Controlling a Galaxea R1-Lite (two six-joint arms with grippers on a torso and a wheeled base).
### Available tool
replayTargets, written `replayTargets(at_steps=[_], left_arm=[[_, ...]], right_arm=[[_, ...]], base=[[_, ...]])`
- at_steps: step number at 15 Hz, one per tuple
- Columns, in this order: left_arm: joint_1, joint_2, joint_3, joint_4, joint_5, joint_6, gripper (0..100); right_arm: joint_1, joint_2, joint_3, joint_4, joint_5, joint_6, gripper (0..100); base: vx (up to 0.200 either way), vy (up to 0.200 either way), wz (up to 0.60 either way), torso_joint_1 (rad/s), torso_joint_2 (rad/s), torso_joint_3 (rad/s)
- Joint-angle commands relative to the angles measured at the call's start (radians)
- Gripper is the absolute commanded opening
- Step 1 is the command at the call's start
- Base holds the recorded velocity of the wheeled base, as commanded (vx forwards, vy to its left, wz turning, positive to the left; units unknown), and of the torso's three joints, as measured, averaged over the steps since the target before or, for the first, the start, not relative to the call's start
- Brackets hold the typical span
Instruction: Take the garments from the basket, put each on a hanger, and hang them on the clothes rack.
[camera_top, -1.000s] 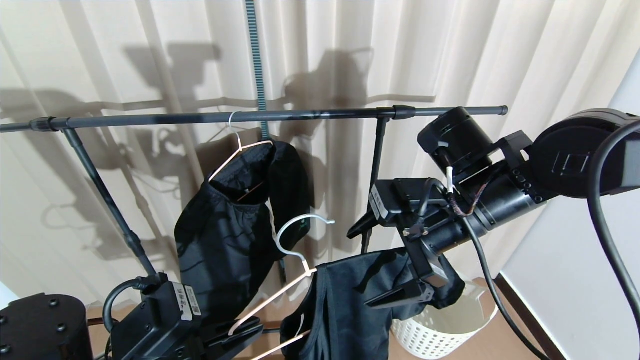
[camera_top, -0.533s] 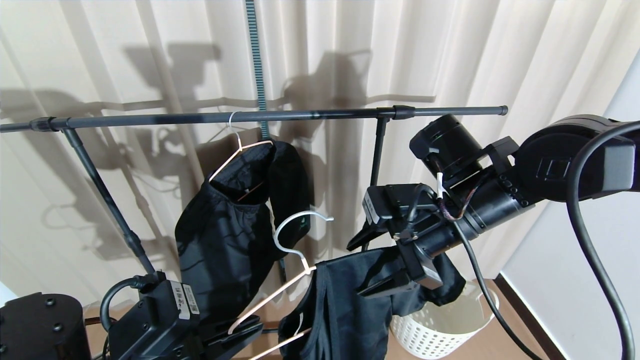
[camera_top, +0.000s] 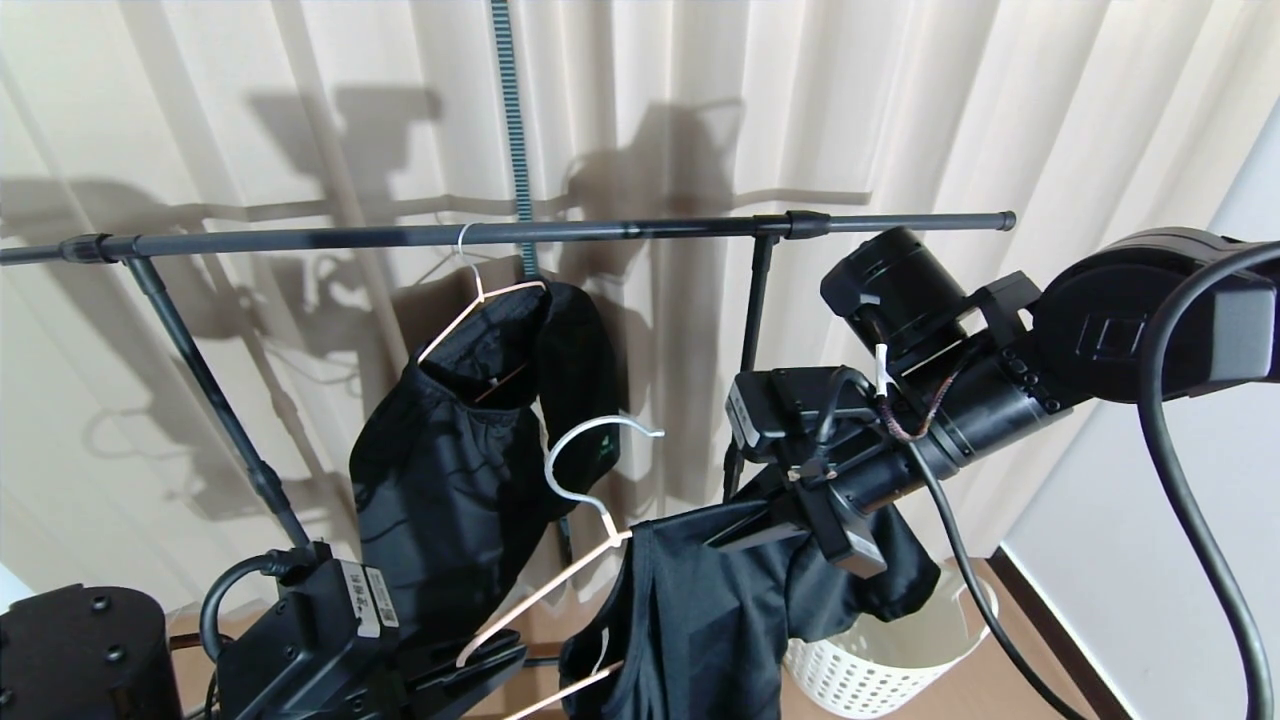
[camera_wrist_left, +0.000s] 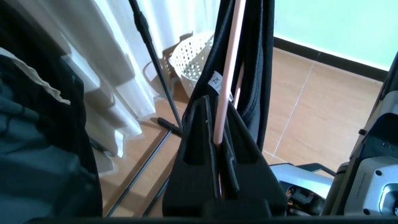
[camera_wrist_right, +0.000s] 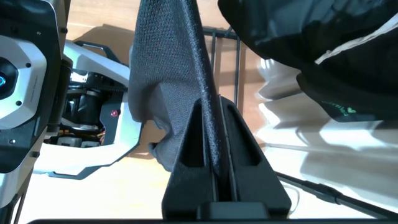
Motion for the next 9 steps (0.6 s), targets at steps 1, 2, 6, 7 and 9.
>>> replayTargets(at_steps=[1, 2, 6, 7, 9], left_arm=[[0.0, 0.003, -0.001, 0.0, 0.0, 0.001, 0], [0.0, 0.001, -0.002, 0.0, 0.0, 0.001, 100], [0.0, -0.053, 0.006, 0.0, -0.001, -0.005, 100], [0.001, -0.076, 0.003, 0.0, -0.001, -0.012, 100], [0.008, -0.148, -0.016, 0.001, -0.004, -0.108, 100]], right_arm=[[0.0, -0.003, 0.0, 0.0, 0.001, 0.0, 0], [0.0, -0.003, 0.0, 0.0, 0.0, 0.0, 0], [0.0, -0.012, 0.009, 0.005, 0.0, 0.0, 0], [0.0, -0.018, 0.016, 0.005, 0.0, 0.0, 0], [-0.001, -0.036, 0.031, 0.003, 0.0, 0.0, 0]], base=[[0.0, 0.0, 0.0, 0.0, 0.0, 0.0], [0.0, 0.0, 0.0, 0.0, 0.0, 0.0], [0.0, 0.0, 0.0, 0.0, 0.0, 0.0], [0.0, 0.0, 0.0, 0.0, 0.0, 0.0], [0.0, 0.0, 0.0, 0.0, 0.0, 0.0]])
